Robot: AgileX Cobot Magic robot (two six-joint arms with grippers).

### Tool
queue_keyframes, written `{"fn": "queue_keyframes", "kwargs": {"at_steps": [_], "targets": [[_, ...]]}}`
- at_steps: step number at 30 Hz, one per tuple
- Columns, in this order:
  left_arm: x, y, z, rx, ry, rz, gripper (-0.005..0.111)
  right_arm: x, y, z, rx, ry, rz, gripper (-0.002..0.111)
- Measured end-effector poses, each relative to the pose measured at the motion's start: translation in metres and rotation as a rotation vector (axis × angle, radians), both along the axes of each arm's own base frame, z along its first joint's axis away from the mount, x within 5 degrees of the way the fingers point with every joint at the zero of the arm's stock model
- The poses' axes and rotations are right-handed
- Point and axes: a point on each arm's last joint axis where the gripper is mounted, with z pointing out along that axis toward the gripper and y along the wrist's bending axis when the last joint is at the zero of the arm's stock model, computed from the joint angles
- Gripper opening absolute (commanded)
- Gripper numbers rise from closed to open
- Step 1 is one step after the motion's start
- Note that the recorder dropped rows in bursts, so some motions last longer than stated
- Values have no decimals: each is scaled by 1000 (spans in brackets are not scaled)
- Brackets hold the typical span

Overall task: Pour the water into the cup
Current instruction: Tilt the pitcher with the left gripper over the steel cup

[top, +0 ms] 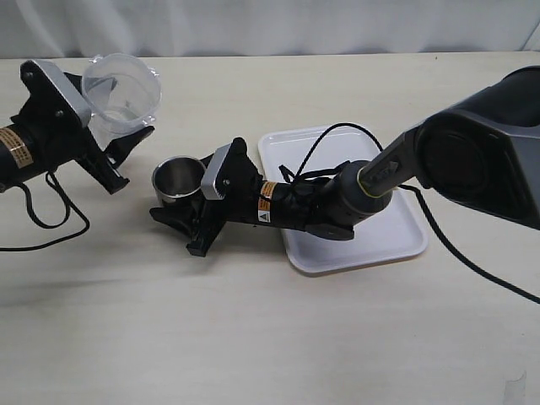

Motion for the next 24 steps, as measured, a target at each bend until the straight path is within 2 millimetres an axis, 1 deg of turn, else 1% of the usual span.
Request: {"fn": "queue_keyframes", "kwargs": {"at_steps": [4,8,15,24], "targets": [[3,0,1,55,-30,-11,0,0,0,0,0,0,0,54],[10,1,3,104,-47,-9,0,0,0,0,1,0,-1,54],[15,2,5,137,-67,-10,0,0,0,0,1,0,-1,54],[14,0,4,188,-91,-45,0,0,0,0,1,0,-1,54]]}}
